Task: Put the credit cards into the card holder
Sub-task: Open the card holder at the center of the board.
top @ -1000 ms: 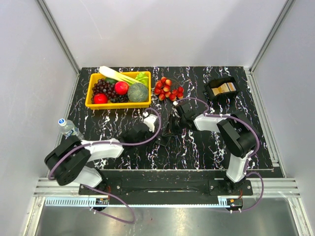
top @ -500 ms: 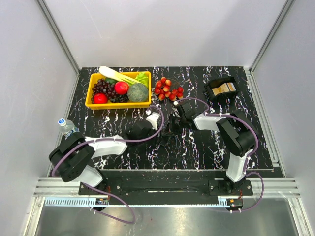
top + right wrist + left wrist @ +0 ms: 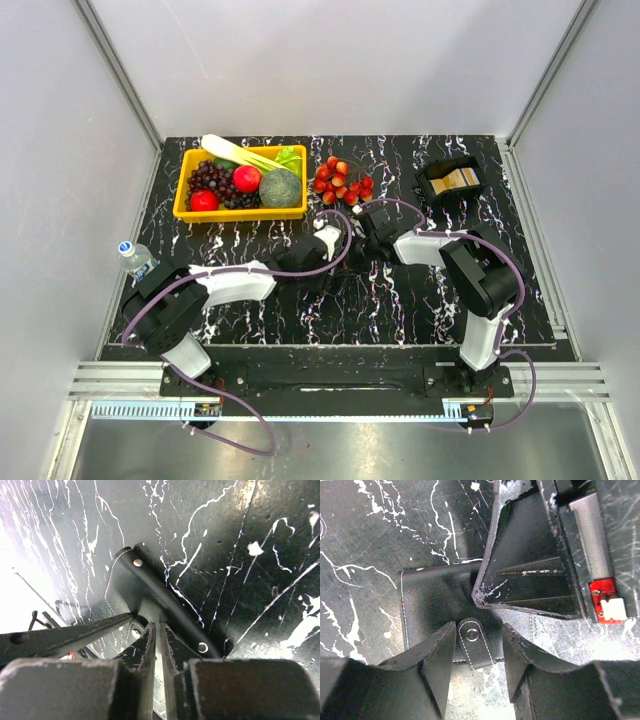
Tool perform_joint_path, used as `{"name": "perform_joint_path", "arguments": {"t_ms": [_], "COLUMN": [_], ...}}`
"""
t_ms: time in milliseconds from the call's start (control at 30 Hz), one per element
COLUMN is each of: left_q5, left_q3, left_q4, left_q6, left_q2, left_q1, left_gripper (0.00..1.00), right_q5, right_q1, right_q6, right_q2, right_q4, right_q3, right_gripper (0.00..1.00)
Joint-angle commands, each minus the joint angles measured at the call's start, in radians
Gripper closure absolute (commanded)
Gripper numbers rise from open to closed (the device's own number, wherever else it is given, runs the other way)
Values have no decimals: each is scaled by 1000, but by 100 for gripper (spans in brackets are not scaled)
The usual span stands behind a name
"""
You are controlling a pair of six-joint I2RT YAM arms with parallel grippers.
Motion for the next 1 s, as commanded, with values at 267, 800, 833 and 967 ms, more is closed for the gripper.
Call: {"name": "perform_joint_path", "arguments": {"t_ms": [267, 800, 833, 967], "left_q5": [-124, -90, -77, -38], "left_q3": [101, 7, -17, -107], "left_q4": [-332, -210, -166, -37], "left_q6": [-72, -141, -141, -86], "left_q2": [88, 36, 11, -110], "left_q1": [-74, -133, -133, -134], "left_gripper": [59, 100, 100, 100], "right_q5": [267, 283, 290, 311], "right_q1": [-12, -12, -12, -12], "right_q6": [-92, -78, -73, -53], "right_q2": [110, 130, 136, 160], "right_q4": [-74, -74, -72, -82], "right_q3": [-47, -47, -45, -38], "right_gripper": [83, 83, 83, 84]}}
